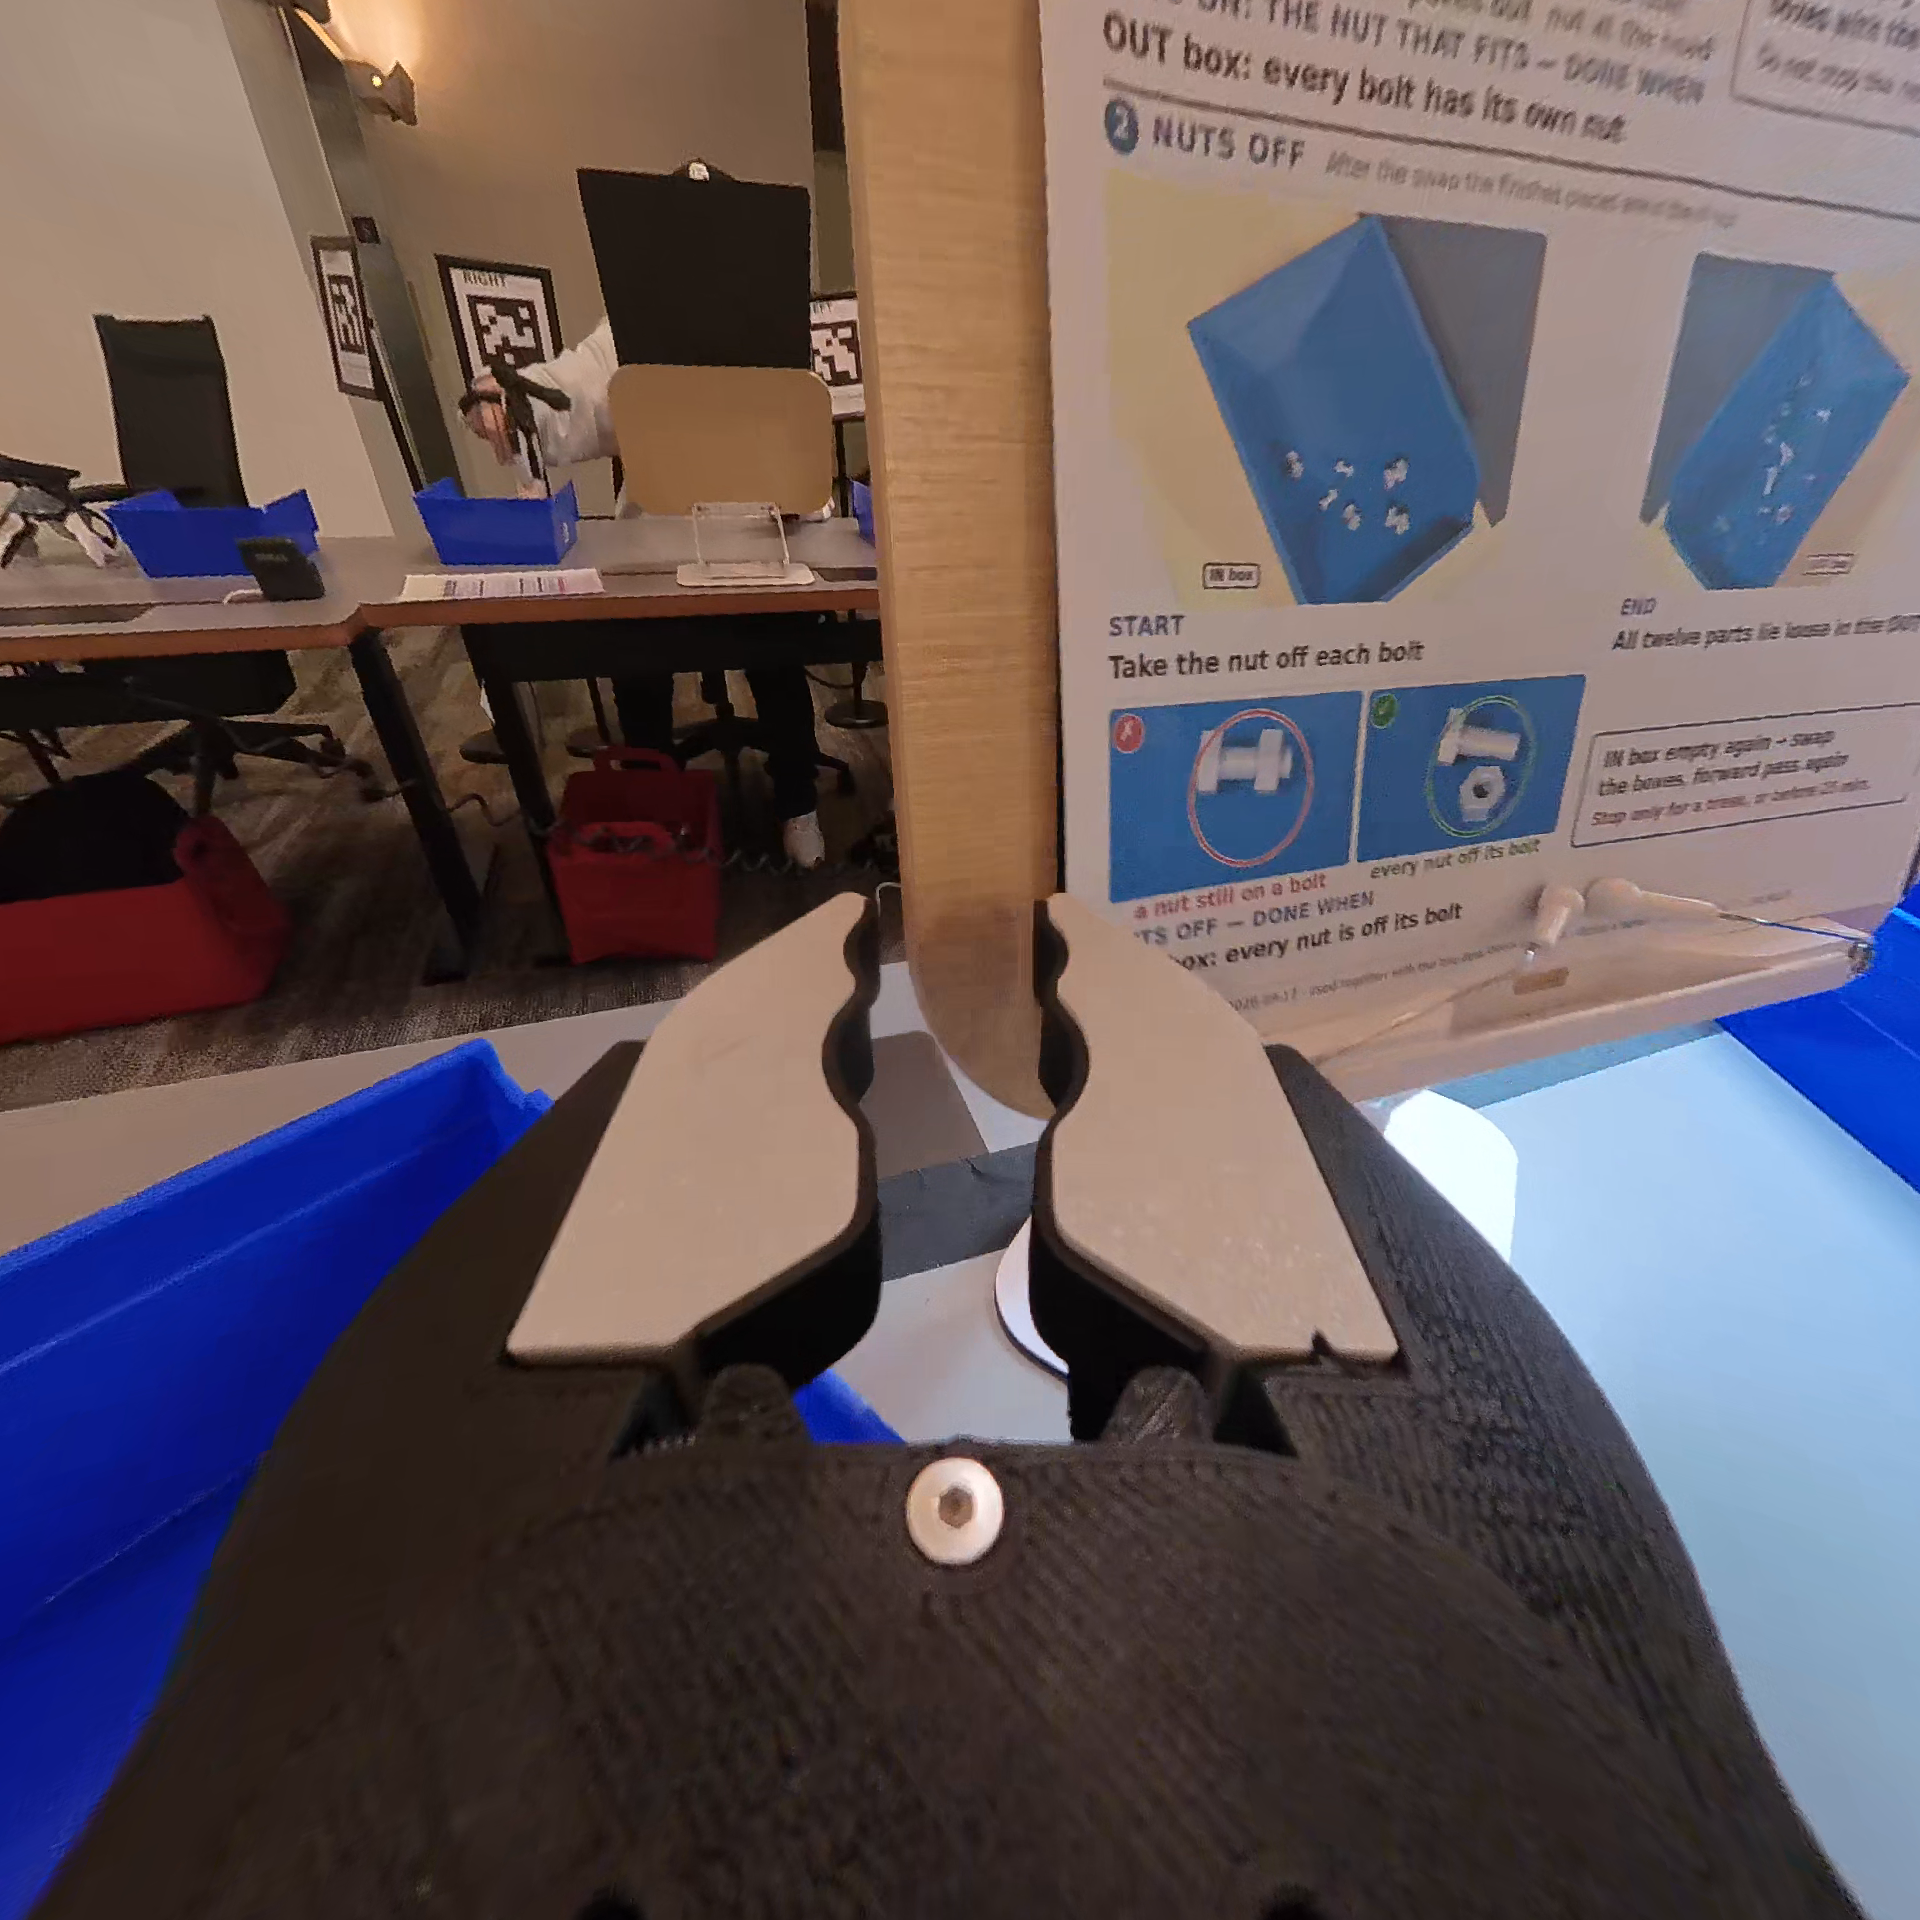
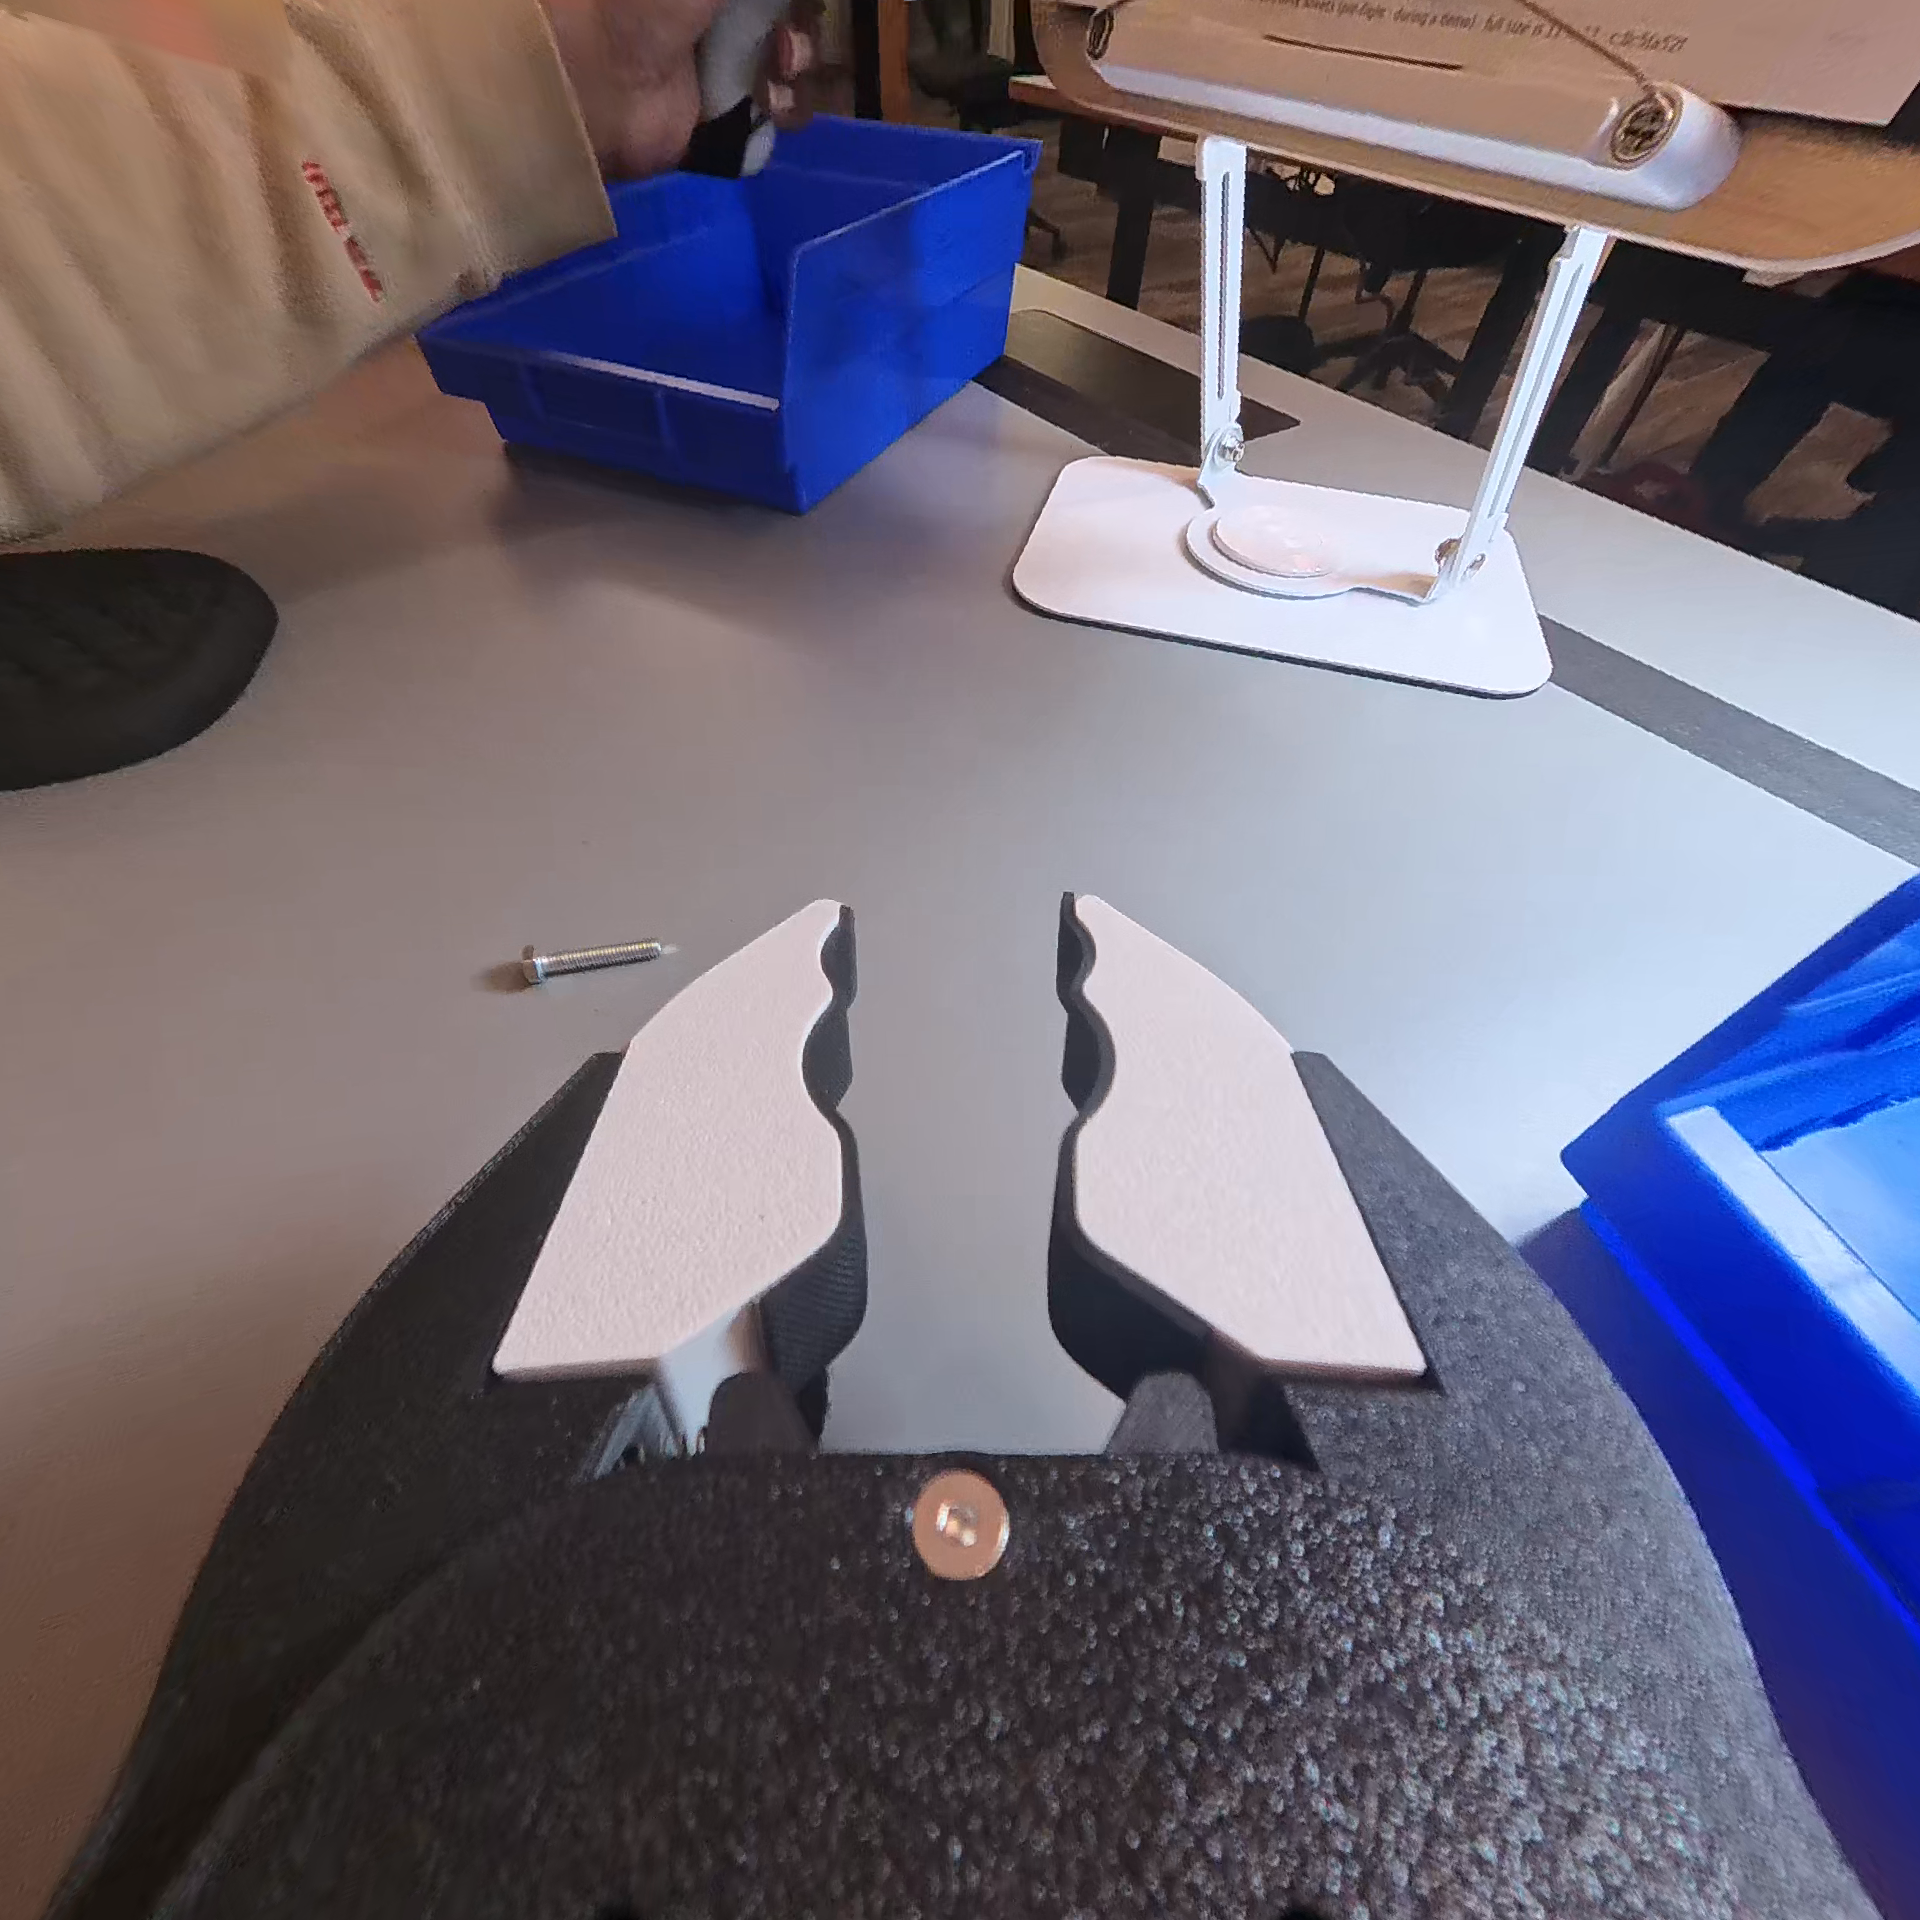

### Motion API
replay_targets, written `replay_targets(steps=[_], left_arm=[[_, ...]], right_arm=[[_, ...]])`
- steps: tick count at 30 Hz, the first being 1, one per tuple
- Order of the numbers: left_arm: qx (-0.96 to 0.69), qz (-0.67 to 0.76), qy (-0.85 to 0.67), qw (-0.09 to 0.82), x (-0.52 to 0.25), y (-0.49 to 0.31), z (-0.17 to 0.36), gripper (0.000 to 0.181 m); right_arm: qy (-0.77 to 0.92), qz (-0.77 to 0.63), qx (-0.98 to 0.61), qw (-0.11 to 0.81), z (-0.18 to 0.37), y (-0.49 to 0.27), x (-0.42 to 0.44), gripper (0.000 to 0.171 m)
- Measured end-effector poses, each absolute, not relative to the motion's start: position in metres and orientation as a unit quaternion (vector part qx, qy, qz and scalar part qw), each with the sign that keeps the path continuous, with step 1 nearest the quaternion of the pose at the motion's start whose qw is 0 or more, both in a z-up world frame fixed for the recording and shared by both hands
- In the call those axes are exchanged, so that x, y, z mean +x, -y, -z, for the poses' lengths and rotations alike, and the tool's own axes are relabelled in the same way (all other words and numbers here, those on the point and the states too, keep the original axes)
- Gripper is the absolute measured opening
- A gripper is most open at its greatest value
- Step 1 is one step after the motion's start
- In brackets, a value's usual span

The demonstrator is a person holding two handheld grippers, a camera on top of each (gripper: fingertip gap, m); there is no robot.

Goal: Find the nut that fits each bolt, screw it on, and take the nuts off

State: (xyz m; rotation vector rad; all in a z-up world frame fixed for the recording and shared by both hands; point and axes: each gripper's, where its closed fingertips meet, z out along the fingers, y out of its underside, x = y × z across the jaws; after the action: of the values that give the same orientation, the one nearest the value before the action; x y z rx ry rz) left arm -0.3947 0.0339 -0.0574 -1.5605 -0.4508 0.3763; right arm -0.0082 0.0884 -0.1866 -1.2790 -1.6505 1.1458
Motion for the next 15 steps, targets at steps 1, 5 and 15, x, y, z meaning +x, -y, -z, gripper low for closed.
replay_targets(steps=[1, 5, 15], left_arm=[[-0.69, -0.167, 0.198, 0.676, -0.39, -0.028, 0.056, 0.027], [-0.685, -0.168, 0.181, 0.686, -0.358, -0.006, 0.053, 0.029], [-0.751, -0.287, -0.015, 0.594, -0.255, -0.089, 0.088, 0.041]], right_arm=[[0.644, -0.446, -0.499, 0.37, 0.187, -0.089, -0.008, 0.037], [0.647, -0.446, -0.499, 0.366, 0.19, -0.088, -0.009, 0.037], [0.656, -0.441, -0.493, 0.363, 0.189, -0.084, -0.016, 0.037]])
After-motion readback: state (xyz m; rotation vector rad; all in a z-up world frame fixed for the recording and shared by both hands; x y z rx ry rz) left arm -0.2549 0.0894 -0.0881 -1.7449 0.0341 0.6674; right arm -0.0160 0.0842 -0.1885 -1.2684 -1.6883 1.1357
